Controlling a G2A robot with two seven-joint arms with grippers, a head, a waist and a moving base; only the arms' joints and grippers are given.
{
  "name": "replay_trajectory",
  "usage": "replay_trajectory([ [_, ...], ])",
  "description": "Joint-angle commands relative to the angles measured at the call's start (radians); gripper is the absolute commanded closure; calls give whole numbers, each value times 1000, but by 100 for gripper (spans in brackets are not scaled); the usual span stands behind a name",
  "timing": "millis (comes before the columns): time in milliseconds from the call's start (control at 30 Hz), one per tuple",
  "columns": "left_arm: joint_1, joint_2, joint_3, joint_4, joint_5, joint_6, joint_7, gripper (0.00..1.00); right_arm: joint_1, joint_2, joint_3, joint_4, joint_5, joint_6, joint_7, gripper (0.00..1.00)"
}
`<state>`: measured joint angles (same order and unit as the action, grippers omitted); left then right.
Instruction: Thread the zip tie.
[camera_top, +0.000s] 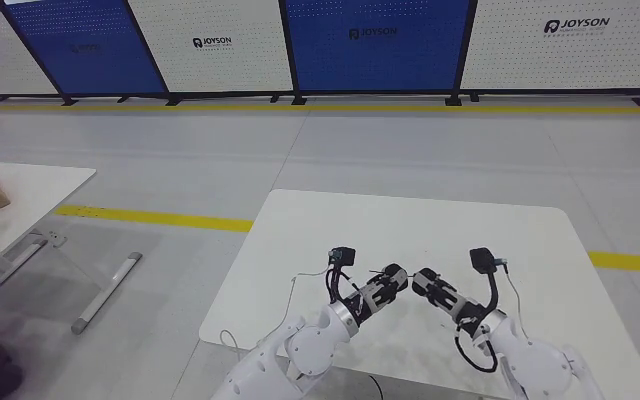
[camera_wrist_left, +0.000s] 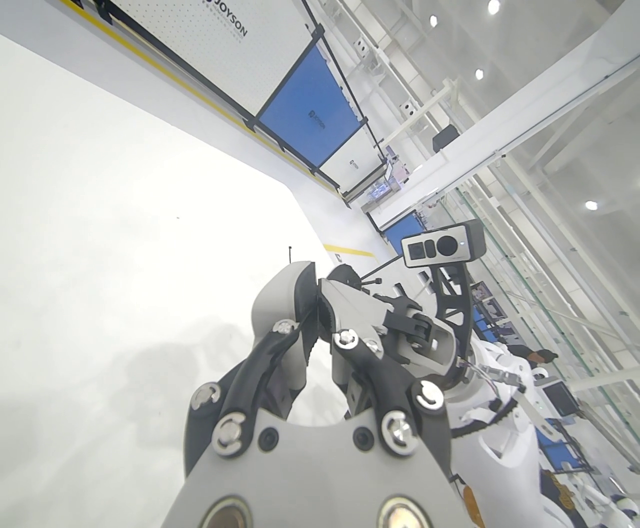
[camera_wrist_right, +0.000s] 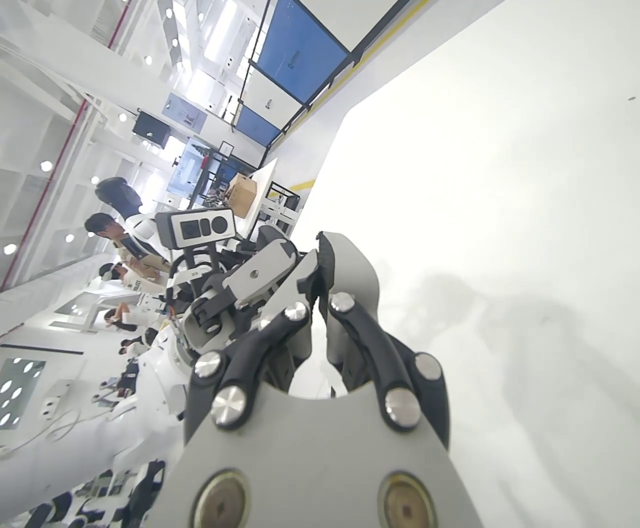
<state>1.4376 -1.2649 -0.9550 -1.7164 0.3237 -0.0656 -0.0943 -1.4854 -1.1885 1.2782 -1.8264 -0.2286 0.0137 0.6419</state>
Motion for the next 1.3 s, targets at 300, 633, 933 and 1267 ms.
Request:
replay_trajectory([
  [300,7,1,0,-8,-26,-16,-18,100,3,6,19,0,34,-16,5,100],
  [633,20,7,-20,-19,-27,-27,-24,100,12,10,2,6,8,-18,17,100],
  [933,15,6,-15,-14,-21,-12,-12,79,10,12,-3,5,1,-19,-4,100],
  [1267,13,4,-18,-12,-50,-8,-3,50,10,14,-12,7,-22,-5,-32,100],
])
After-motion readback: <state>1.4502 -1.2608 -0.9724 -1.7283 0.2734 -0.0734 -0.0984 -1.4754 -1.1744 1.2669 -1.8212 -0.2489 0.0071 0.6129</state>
